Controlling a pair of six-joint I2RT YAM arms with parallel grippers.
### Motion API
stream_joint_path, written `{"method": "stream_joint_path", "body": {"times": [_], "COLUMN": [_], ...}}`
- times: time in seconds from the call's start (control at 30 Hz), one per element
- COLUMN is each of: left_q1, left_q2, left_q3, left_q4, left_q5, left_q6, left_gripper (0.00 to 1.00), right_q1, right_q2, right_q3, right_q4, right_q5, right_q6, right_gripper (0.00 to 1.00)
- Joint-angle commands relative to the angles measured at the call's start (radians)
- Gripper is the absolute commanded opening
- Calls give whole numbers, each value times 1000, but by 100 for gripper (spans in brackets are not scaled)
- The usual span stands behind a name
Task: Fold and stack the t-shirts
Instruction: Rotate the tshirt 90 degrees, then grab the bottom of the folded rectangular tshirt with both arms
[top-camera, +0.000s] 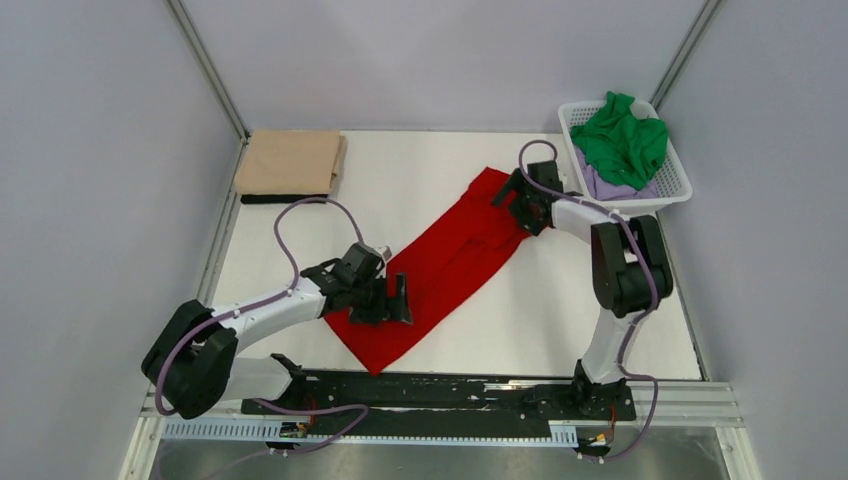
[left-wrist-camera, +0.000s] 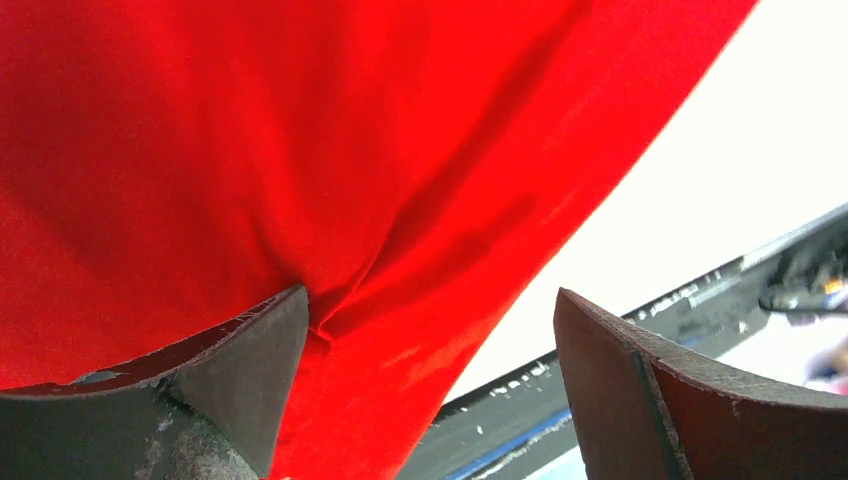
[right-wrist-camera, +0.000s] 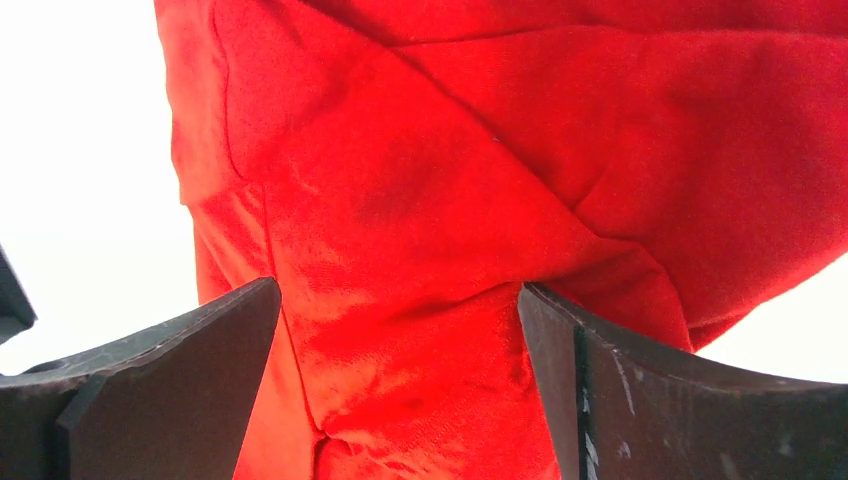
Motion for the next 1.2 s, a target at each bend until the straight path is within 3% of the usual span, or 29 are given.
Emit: {"method": "stream_joint_path", "body": {"times": [0.0, 0.13, 0.37, 0.53, 0.63, 0.83, 0.97, 1.17], "left_q1": [-105, -183, -313, -350, -365, -379, -367, -336], "left_q2": [92, 265, 459, 443, 327, 91, -11, -61], "left_q3": [-27, 32, 219, 238, 242, 254, 209, 100], "left_q4": [70, 187, 193, 126, 29, -112, -205, -229], "left_q5": [117, 208, 275, 233, 132, -73, -253, -303], "left_q6": [-37, -37, 21, 16, 27, 39, -15, -78], "left_gripper": [100, 100, 100, 100, 100, 100, 100, 99], "right_q1": [-24, -25, -26, -27, -28, -19, 8, 103], "right_q2": [261, 498, 796, 801, 724, 435, 138, -320], "right_q3": [253, 576, 1051, 1174, 1174, 997, 672, 73], "right_q4": [-36, -111, -184, -192, -192, -200, -199, -237], "right_q5": [-80, -162, -289, -261, -204, -204, -135, -84], "right_q6": [-137, -198, -221, -272, -329, -414, -421, -183], "right_gripper": [100, 100, 100, 100, 100, 100, 100, 100]}}
